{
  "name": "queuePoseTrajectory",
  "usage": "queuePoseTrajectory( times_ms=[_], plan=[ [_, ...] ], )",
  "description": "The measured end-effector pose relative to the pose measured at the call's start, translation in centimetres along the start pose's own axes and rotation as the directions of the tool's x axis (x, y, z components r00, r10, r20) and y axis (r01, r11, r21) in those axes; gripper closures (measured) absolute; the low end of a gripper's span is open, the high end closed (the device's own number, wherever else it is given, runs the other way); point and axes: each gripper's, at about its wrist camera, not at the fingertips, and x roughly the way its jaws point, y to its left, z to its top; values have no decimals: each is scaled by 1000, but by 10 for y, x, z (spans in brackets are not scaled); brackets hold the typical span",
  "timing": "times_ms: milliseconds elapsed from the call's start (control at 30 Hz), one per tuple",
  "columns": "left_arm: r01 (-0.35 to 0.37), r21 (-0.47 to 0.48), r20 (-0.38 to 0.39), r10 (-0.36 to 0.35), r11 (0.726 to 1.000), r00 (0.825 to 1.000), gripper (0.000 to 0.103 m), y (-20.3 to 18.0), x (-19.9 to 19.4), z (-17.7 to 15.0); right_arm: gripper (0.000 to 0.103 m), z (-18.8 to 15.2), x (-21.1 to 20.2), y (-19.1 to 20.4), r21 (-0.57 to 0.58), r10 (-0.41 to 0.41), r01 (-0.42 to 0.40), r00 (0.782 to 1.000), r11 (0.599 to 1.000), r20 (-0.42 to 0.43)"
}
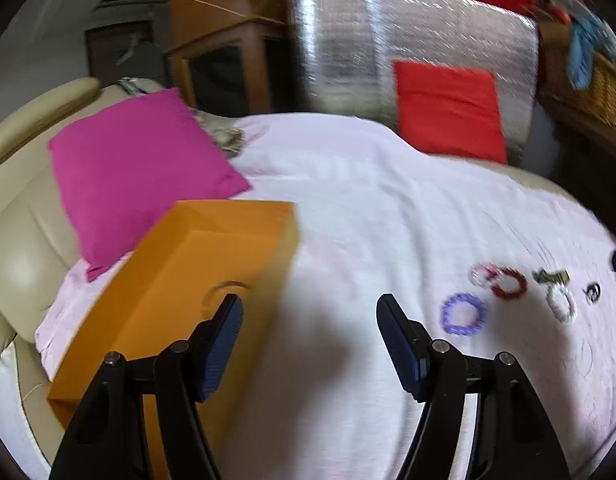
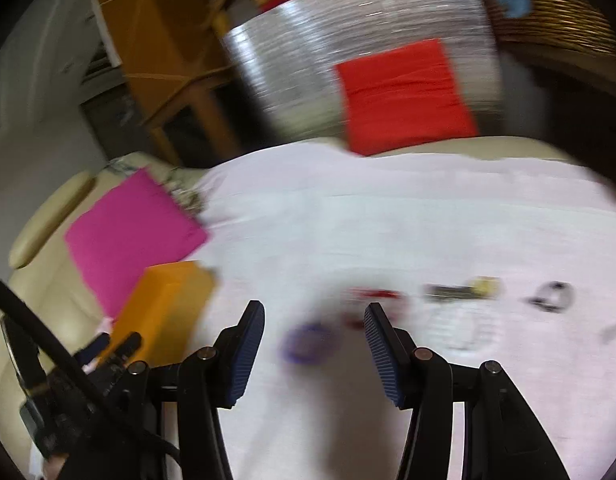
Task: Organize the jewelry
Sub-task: 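Grasp the white bead bracelet with the right tool while the left grasps the pink-clear bracelet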
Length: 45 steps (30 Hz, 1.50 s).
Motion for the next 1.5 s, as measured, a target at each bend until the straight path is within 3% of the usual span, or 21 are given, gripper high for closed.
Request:
queuePoseTrajectory(
  times_ms=[200, 267, 533, 833, 1033, 1167, 1300, 1367, 1433, 1467, 1500],
  plan=[
    [52, 73, -54, -48, 996, 997, 33, -49, 17, -4, 47, -11, -17, -94, 156, -64, 62, 998, 986, 5],
    [77, 86, -72, -71, 993, 995, 33, -61, 22, -6, 48, -9, -13, -120, 214, -67, 72, 997, 974, -31],
    [150, 126, -122, -134, 981, 983, 33, -102, 43, -4, 48, -12, -1, -155, 267, -64, 92, 992, 959, -112],
    [179, 109, -117, -166, 978, 979, 33, -114, 65, 8, 56, -22, 38, -136, 221, -31, 65, 988, 973, -153],
    [236, 131, -120, -221, 963, 968, 33, -128, 84, 13, 62, -21, 64, -123, 176, -116, 146, 979, 974, -169],
    [308, 141, -135, -290, 941, 948, 33, -143, 91, 14, 63, -18, 78, -121, 161, -154, 182, 973, 970, -170],
    [348, 144, -152, -327, 926, 933, 33, -155, 96, 15, 74, -19, 84, -115, 121, -186, 206, 970, 971, -156],
    [355, 141, -163, -332, 924, 929, 33, -160, 103, 14, 87, -19, 86, -114, 111, -179, 197, 972, 974, -154],
    [373, 127, -178, -349, 919, 920, 33, -163, 109, 13, 90, -19, 85, -113, 100, -179, 195, 973, 976, -148],
    [377, 119, -185, -353, 918, 917, 34, -163, 112, 13, 92, -20, 84, -112, 95, -179, 194, 973, 977, -144],
    [379, 113, -188, -355, 919, 916, 42, -164, 115, 13, 92, -20, 84, -112, 92, -177, 191, 974, 977, -142]
  ],
)
